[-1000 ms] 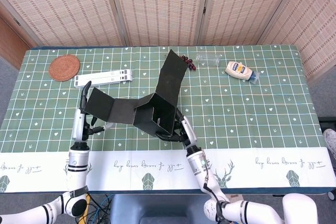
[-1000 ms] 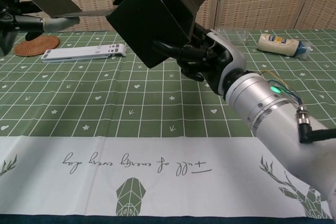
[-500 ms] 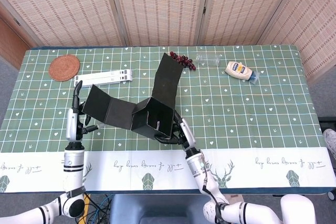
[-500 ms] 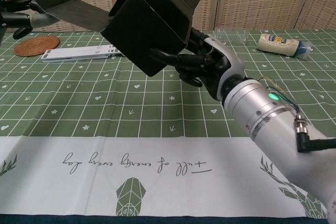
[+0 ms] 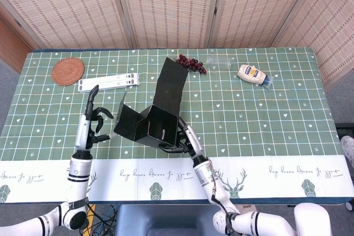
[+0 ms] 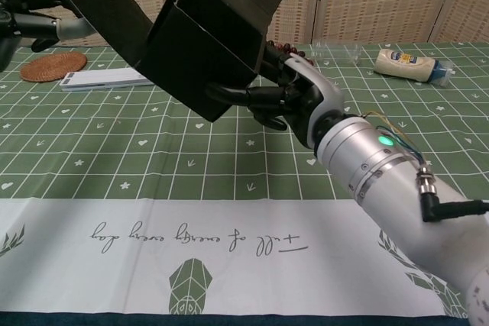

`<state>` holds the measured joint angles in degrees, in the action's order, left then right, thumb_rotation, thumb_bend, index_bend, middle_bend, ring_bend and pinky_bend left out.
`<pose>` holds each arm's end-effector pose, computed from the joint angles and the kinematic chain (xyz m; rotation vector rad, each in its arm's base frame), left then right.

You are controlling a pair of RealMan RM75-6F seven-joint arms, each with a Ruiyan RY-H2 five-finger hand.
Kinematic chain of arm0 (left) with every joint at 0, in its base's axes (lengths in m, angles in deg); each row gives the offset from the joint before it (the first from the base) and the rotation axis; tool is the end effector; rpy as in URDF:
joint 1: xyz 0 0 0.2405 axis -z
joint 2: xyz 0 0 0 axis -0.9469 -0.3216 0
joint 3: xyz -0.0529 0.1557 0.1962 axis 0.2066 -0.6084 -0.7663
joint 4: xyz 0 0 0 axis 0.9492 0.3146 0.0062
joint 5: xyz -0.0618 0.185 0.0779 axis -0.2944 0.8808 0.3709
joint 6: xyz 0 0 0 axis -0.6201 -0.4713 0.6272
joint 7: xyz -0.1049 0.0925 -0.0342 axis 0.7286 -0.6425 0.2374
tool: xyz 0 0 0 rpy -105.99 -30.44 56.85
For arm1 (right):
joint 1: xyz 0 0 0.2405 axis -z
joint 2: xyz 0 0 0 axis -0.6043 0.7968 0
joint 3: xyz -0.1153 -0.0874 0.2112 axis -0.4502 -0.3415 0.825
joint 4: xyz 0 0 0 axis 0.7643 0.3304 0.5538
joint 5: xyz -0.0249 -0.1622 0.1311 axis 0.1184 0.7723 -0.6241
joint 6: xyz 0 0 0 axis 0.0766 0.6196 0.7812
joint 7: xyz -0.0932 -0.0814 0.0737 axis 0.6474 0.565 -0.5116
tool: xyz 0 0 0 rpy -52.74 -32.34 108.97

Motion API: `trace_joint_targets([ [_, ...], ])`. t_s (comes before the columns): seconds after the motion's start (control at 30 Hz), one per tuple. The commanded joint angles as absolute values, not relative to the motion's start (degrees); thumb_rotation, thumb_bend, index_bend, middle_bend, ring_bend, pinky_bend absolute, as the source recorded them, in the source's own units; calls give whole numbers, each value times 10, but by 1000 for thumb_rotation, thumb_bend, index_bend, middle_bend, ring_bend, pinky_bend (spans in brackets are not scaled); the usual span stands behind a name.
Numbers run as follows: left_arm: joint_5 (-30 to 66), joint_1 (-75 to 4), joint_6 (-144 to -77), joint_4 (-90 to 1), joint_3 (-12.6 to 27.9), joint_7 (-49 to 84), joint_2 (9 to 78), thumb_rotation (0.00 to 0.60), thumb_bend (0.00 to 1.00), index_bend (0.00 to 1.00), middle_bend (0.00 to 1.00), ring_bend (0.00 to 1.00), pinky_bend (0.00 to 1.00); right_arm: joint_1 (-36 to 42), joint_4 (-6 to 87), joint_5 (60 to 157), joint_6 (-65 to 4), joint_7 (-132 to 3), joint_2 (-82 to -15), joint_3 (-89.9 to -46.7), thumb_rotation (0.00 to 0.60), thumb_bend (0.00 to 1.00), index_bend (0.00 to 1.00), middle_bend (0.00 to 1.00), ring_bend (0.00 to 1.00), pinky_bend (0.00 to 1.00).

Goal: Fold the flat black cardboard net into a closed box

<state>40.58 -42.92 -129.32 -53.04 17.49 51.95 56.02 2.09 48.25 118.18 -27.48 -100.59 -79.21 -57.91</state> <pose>-0.1563 0.3158 0.0422 -1.0667 -1.3629 -1.9979 -0.0608 -0.2970 -0.0870 1.0164 -2.1598 1.8580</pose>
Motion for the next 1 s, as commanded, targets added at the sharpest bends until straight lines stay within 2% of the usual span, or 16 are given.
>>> trace_joint_targets([
  [0.03,420,-421,-1288,-521,166,512,555,600,145,0,0,516,929,16,492,1165,-259,-978,-782,-579,600,496,380,475,861,1000],
  [0.13,432,-415,-1285,-509,159,506,555,600,145,8,0,517,929,12,497,1154,-249,-948,-775,-579,600,502,380,475,861,1000],
  [0.27,454,-405,-1289,-482,147,498,561,600,145,147,14,521,929,7,502,1141,-235,-918,-767,-582,600,505,380,475,861,1000],
  [0.4,475,-394,-1295,-448,136,498,573,600,145,286,117,537,929,1,502,1131,-220,-896,-764,-585,600,505,380,474,861,1000],
  [0.5,495,-386,-1301,-414,123,499,584,600,145,348,181,547,929,-1,503,1122,-211,-885,-762,-588,600,505,380,474,861,1000],
  [0.7,518,-375,-1310,-356,100,518,607,600,145,396,230,552,929,-7,499,1103,-198,-859,-760,-587,600,505,380,474,861,1000],
  [1.0,555,-357,-1331,-224,62,545,658,600,145,404,242,553,929,-17,482,1076,-173,-817,-758,-595,600,508,380,466,861,1000],
])
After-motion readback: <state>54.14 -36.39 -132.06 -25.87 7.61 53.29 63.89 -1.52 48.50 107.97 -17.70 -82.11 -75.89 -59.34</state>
